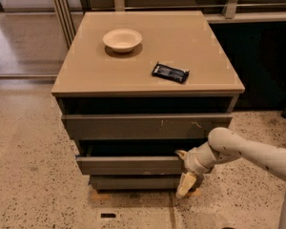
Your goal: Open middle drawer
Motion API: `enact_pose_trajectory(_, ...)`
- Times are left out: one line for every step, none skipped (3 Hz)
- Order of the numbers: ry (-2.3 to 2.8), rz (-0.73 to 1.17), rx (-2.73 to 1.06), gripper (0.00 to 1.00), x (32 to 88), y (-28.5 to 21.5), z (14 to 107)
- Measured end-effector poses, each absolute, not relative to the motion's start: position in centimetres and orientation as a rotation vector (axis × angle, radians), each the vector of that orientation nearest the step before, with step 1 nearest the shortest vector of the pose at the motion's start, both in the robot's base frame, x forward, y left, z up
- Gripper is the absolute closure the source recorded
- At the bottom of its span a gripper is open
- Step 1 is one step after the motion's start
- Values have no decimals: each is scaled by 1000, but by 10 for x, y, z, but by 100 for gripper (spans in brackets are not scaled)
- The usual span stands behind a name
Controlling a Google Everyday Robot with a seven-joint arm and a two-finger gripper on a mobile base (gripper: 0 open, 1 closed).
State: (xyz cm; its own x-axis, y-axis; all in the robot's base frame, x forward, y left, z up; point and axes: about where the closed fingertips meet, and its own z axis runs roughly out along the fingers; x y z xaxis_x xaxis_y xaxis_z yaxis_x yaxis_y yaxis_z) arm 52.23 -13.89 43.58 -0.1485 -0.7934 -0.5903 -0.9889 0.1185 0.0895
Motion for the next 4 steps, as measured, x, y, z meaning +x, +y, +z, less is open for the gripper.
enact_pose_trajectory(2015, 748, -1727, 0, 495, -140, 442)
enact_pose_trajectory(2046, 870, -1715, 0, 455, -145, 444)
enact_pose_trajectory(2062, 939, -1712, 0, 432, -149, 448)
enact_pose_trajectory(2037, 1012, -1753, 0, 405, -149, 478)
